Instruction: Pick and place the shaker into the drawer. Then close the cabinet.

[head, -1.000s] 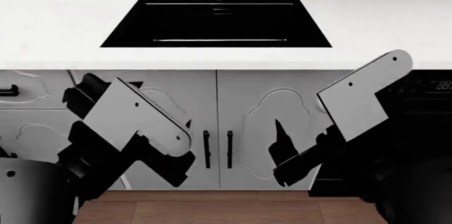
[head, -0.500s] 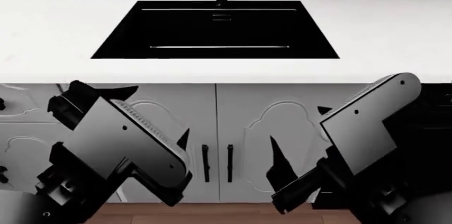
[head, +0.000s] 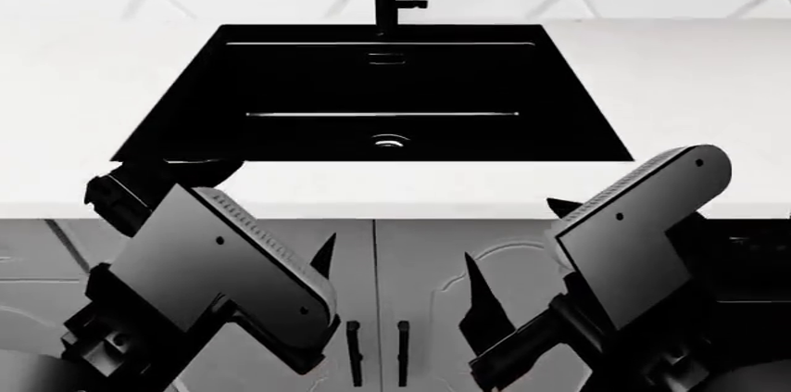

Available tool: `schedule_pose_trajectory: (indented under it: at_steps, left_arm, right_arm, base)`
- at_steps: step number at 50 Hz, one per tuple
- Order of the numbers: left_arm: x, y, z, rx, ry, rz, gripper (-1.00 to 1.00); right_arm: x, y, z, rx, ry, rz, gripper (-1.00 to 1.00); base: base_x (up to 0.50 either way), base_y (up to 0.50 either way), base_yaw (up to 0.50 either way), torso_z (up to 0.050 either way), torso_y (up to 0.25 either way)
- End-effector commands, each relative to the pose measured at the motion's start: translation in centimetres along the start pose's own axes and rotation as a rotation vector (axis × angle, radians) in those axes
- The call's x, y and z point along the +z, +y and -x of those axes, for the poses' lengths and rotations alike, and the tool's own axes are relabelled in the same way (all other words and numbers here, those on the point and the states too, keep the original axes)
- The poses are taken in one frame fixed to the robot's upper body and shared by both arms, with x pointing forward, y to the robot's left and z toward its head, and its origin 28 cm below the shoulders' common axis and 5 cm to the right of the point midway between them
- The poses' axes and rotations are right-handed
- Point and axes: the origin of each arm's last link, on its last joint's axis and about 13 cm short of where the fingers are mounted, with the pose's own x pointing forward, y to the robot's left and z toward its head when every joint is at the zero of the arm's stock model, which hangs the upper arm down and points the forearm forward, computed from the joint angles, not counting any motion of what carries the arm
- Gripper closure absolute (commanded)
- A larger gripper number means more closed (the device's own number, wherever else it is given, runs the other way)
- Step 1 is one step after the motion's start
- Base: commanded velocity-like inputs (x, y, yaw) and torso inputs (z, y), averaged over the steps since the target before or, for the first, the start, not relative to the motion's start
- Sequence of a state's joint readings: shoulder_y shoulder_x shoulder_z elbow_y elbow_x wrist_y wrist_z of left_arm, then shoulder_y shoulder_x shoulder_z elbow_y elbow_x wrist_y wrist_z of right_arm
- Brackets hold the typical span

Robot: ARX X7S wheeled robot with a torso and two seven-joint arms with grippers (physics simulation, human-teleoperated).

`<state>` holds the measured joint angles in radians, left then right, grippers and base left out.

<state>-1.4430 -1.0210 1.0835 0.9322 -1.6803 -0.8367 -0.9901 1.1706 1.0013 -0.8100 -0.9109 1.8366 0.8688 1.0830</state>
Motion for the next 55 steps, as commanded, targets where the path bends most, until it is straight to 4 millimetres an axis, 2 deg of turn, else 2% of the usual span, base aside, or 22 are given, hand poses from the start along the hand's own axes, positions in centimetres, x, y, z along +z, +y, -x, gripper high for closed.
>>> schedule_pose_trajectory:
  at_steps: [1,37,55]
  left_arm:
    - [-0.04,-0.15,0.16,-0.002,-0.003,0.002,-1.00]
    - [0.11,-0.66,0.36,-0.021,-0.012,-0.005,-1.00]
    - [-0.05,-0.67,0.65,-0.013,-0.015,0.000,-1.00]
  right_arm:
    - [-0.12,0.15,0.10,0.006,-0.001,-0.002,-1.00]
    - [-0.11,0.51,0.32,0.010,-0.002,0.000,-1.00]
    - [-0.11,0.89,0.45,0.017,0.001,-0.006,-1.00]
  base:
    - [0.50,0.00,0.00,0.000,0.000]
    - [0.50,0.00,0.00,0.000,0.001]
    - [0.00,0.00,0.00,0.000,0.001]
